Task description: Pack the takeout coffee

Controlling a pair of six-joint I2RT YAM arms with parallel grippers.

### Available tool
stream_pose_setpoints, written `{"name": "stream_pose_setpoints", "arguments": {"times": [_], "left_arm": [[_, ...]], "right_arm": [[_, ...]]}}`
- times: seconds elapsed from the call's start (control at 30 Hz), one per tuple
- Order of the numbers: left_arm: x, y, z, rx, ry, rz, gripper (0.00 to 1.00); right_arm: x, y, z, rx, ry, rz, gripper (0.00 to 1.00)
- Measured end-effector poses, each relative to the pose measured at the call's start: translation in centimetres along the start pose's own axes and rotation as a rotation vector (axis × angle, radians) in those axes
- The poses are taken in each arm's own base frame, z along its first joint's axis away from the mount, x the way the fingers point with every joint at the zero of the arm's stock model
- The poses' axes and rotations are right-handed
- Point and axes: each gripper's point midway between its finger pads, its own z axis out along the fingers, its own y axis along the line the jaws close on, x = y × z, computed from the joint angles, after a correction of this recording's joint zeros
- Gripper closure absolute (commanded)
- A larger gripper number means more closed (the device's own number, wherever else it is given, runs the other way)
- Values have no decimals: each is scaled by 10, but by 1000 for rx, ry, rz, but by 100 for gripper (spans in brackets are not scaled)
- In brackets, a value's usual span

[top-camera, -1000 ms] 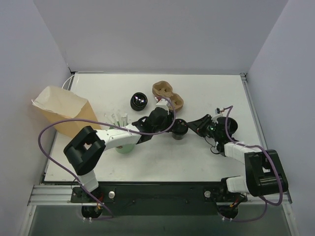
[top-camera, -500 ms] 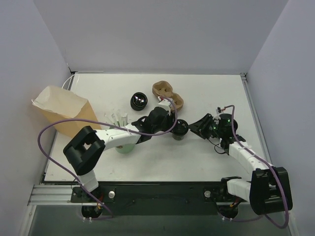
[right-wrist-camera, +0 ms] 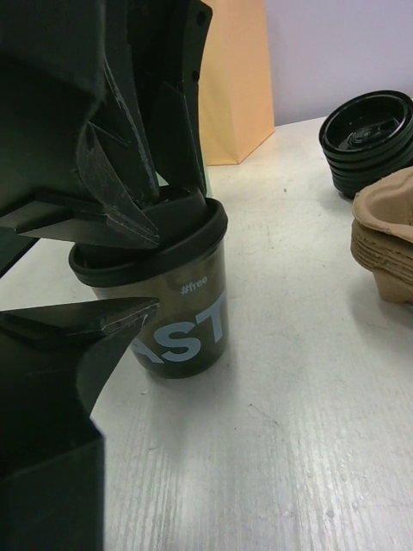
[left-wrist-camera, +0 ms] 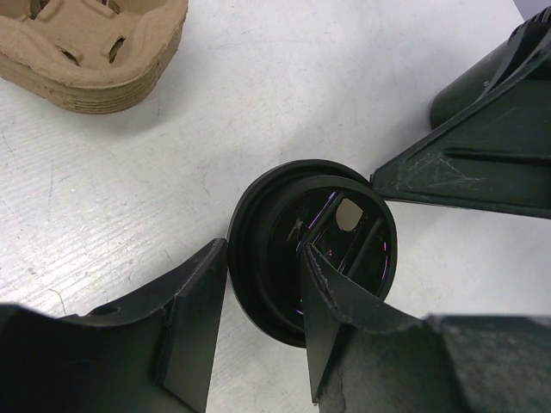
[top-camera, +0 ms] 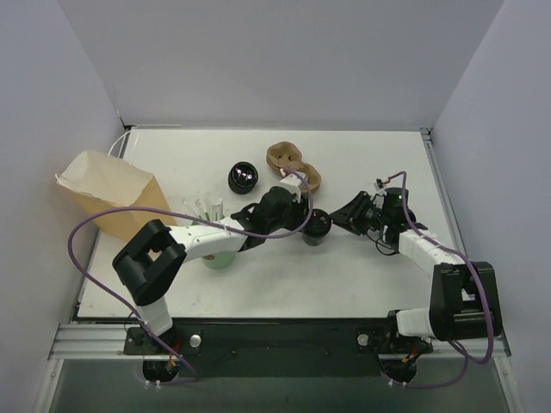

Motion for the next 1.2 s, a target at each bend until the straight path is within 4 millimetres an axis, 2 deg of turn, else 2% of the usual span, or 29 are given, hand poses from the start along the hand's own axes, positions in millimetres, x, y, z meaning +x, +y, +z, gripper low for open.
{"name": "stream_pose_setpoints", "arguments": {"times": [0.1, 0.47, 0.77, 1.2], "left_arm": [[0, 0, 1, 2, 0, 8, 52], [-2, 0, 3, 5, -3, 18, 52], [-2, 0, 4, 5, -8, 19, 52], [0, 2, 7, -3, -81, -55, 53]], "right_arm": [[1, -5, 4, 9, 12, 7, 71], [-6, -2, 11, -25, 7, -6, 71], [-7, -5, 14, -40, -8, -11, 78], [-2, -15, 19, -19, -189, 8, 82]]}}
